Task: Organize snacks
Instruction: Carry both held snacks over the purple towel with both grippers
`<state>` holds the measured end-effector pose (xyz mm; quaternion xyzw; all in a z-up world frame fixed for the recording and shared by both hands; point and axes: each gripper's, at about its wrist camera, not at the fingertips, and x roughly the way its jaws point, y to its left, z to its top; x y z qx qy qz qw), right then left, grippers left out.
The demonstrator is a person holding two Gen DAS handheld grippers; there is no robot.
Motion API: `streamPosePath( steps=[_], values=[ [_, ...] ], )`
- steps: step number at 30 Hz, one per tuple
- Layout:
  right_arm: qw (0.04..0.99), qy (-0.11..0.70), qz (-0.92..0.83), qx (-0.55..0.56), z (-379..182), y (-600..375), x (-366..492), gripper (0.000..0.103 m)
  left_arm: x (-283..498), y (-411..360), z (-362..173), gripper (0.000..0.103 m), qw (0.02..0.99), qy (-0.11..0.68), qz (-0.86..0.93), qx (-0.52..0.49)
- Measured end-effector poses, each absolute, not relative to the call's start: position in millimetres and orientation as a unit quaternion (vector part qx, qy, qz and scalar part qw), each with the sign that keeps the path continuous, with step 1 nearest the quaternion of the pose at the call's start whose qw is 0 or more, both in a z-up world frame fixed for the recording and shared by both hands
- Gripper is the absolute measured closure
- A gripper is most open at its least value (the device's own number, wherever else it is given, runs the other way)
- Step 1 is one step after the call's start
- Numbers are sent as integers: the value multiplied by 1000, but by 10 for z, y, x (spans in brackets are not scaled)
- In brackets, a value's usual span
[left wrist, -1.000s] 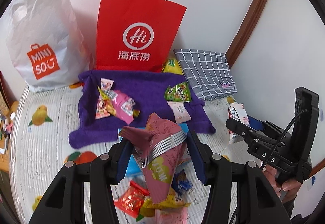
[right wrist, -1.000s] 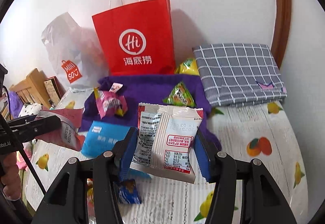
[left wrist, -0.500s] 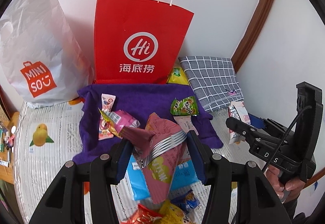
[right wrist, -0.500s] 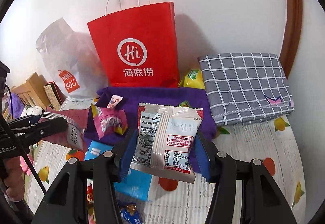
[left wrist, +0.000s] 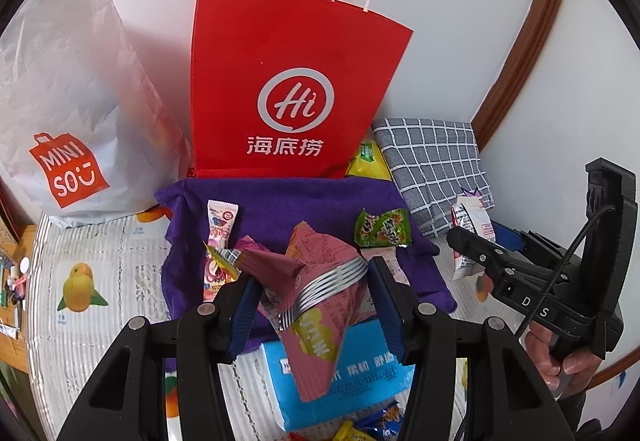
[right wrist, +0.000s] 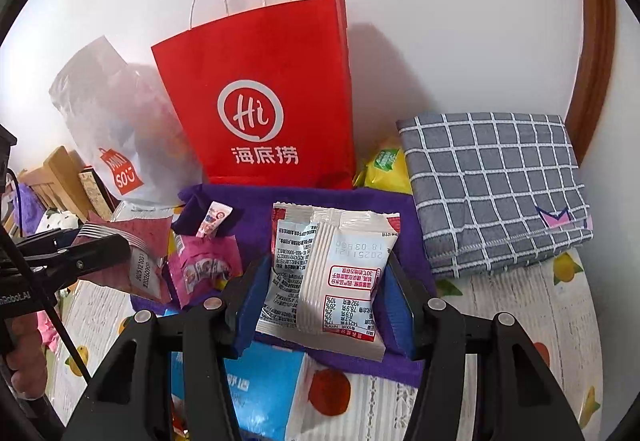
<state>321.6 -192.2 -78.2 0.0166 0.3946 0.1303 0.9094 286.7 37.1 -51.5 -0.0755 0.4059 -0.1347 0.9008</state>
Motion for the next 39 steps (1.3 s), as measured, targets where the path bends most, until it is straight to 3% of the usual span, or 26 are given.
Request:
streamPosePath(
  steps=[39],
  values=[
    [895, 420, 152, 13, -1214, -1765, 3829, 48, 3470, 602, -742, 52, 899, 418, -112, -70]
  ],
)
